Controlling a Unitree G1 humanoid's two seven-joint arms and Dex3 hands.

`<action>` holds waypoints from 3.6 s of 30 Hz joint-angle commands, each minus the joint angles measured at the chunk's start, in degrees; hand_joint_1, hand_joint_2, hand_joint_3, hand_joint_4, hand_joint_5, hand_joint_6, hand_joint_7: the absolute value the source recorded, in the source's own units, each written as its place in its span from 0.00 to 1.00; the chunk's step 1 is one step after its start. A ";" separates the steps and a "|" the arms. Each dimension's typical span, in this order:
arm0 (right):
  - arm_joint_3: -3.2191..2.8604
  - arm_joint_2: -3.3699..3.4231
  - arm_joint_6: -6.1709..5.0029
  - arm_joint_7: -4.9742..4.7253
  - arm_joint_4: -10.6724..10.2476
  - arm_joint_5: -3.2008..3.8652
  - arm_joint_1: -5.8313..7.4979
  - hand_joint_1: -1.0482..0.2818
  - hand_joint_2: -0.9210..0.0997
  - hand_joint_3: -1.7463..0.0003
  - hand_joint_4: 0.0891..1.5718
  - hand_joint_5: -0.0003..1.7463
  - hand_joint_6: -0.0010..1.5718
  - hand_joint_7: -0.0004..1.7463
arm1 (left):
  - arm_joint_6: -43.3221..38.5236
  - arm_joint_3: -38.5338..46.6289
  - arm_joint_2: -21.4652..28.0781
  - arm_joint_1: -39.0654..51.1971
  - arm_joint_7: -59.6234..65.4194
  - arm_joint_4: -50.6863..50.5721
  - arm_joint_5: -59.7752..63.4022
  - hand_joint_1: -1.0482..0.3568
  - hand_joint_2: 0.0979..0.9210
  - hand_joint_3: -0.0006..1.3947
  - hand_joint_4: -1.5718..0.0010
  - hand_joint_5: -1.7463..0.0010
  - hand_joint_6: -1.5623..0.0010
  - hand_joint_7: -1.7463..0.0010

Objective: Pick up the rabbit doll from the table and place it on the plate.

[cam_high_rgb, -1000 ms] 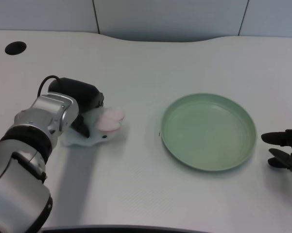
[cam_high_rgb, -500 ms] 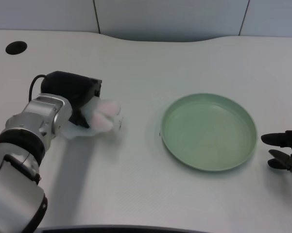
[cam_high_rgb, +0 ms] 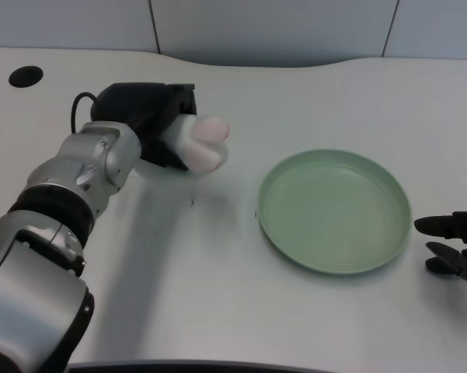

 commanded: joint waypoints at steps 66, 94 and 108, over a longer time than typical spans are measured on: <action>4.02 1.51 5.89 -1.15 -7.42 -3.39 1.03 0.46 0.00 0.87 0.67 0.01 0.56 0.00 | -1.99 -4.69 -17.40 -3.66 -6.39 0.41 1.12 0.18 0.98 0.00 0.95 0.99 0.90 1.00; 0.88 2.46 0.86 -2.06 -1.62 0.34 -0.53 0.48 0.00 0.87 0.65 0.01 0.56 0.01 | -15.16 8.48 4.15 8.36 -11.40 -7.64 -10.96 0.29 1.00 0.04 0.85 0.93 0.83 0.98; -3.24 3.17 -3.96 -2.37 -2.62 5.66 3.42 0.48 0.00 0.89 0.67 0.01 0.56 0.00 | -19.52 15.35 10.51 18.64 -15.90 -14.92 -19.04 0.37 0.97 0.00 0.72 0.87 0.74 0.97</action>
